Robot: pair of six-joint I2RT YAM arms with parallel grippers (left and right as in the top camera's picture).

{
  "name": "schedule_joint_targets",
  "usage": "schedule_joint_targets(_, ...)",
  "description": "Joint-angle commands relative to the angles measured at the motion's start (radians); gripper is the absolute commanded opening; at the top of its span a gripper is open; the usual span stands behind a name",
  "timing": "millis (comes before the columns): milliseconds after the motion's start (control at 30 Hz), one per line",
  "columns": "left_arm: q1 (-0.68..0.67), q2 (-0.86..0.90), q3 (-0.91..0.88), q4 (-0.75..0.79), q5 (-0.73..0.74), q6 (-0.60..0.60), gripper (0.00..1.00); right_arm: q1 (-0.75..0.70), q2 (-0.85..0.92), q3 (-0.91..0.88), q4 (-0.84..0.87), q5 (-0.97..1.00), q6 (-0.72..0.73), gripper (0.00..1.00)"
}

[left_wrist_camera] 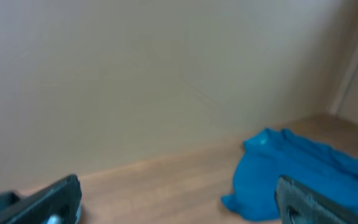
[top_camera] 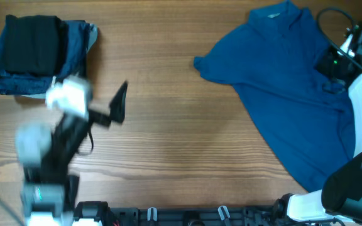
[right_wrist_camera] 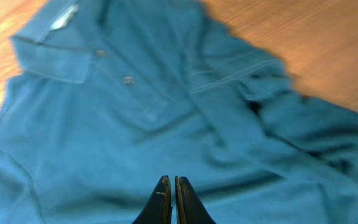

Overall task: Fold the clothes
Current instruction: 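Reach the left gripper to the shirt's left sleeve and grasp it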

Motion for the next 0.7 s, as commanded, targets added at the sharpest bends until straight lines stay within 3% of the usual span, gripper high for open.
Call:
schedule_joint_targets(0,-0.062,0.418,0.362,-0.142,0.134,-0.010,1.00,-0.059,0.006,0.000,0.006,-0.033,-0.024,0.05)
schedule_joint_targets(67,-0.126,0.596,0.528,-0.225,0.134,-0.003,1.00,-0.082,0.006,0.000,0.014,-0.028,-0.024,0.08)
schedule_joint_targets(133,-0.220,0.787,0.691,-0.308,0.132,0.079,1.00,-0.096,0.006,0.000,0.034,-0.001,-0.023,0.13)
schedule_joint_targets(200,-0.303,0.922,0.753,-0.311,0.116,0.133,1.00,-0.098,0.006,0.000,0.048,0.035,-0.023,0.23)
schedule_joint_targets(267,-0.360,1.016,0.753,-0.292,0.115,0.195,1.00,-0.098,0.006,0.000,0.046,0.035,-0.023,0.47)
schedule_joint_targets(333,-0.385,1.089,0.752,-0.292,0.104,0.197,1.00,-0.098,0.006,0.000,0.046,0.035,-0.022,1.00)
schedule_joint_targets(533,-0.409,1.176,0.752,-0.241,0.066,0.204,1.00,-0.098,0.006,0.000,0.047,0.034,-0.018,1.00)
schedule_joint_targets(667,-0.422,1.287,0.752,-0.214,0.066,0.304,1.00,-0.098,0.006,0.000,0.047,0.034,-0.019,0.99)
